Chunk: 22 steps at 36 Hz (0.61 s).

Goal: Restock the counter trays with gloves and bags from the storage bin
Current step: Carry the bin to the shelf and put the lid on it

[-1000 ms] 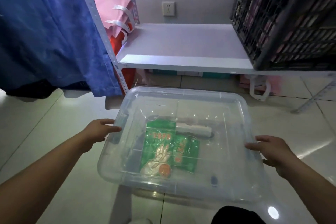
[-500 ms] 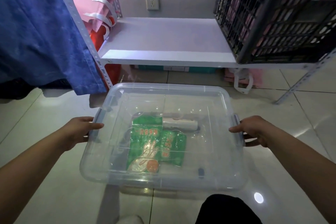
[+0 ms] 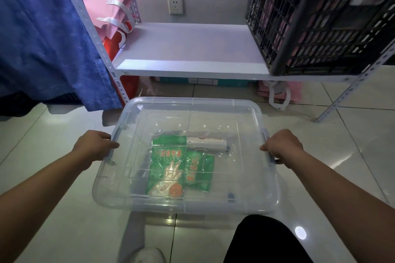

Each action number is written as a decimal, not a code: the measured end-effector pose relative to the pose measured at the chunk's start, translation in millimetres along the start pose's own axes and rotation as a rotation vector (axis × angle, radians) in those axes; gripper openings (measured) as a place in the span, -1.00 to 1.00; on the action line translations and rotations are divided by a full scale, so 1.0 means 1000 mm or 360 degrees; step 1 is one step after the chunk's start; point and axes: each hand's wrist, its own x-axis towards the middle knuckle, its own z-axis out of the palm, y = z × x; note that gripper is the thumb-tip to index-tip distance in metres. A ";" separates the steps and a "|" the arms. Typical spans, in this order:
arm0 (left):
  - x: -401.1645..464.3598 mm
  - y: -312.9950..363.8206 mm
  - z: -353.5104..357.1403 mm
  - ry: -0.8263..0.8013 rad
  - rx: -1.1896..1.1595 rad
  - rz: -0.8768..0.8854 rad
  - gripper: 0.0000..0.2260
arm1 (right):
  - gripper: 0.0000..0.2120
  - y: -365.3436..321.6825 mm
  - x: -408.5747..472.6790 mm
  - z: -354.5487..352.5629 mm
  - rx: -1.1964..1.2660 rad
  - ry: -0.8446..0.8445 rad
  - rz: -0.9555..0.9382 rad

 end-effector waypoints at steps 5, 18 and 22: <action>-0.022 -0.028 -0.012 -0.0427 -0.0302 -0.0077 -0.59 | -0.60 0.042 -0.023 0.011 0.0486 -0.0004 -0.0115; -0.095 -0.125 0.015 -0.0747 -0.1641 -0.0243 -0.60 | -0.66 0.113 -0.096 0.033 0.1548 -0.0723 0.0148; -0.089 -0.108 0.004 -0.0872 -0.1789 -0.0226 -0.55 | -0.47 0.098 -0.088 0.024 0.1798 -0.0818 0.0115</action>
